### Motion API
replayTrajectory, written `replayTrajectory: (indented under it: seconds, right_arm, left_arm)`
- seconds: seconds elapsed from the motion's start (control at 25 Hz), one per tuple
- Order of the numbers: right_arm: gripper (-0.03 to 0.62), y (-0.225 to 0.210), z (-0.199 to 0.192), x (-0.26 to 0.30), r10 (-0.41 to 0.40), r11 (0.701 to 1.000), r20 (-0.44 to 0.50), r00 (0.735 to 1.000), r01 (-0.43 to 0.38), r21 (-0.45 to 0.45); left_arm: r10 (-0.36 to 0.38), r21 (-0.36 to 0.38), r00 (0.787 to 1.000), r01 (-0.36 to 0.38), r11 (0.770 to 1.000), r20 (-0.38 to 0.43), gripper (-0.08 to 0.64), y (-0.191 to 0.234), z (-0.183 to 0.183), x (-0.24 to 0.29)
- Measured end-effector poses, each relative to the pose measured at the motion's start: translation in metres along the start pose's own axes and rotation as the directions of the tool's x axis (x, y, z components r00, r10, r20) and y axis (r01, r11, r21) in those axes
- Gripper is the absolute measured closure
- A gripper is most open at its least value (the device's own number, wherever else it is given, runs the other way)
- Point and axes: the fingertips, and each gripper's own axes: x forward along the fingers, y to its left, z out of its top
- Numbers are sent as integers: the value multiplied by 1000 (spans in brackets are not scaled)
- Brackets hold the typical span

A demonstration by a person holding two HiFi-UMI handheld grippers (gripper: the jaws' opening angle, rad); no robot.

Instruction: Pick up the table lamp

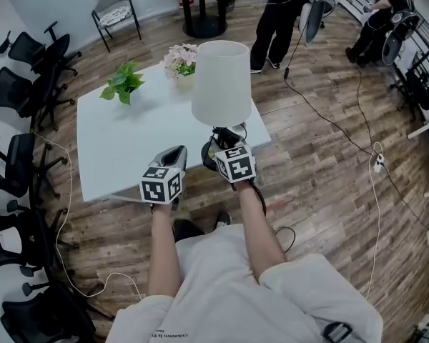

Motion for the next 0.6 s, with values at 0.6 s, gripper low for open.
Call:
replayTrajectory:
  seconds: [0.6]
  right_arm:
    - [459,-13,-3,-3,-37,999,14,999,36,29]
  left_arm:
    - [3,5,1000,-3,1000,3,558,-2,2,1]
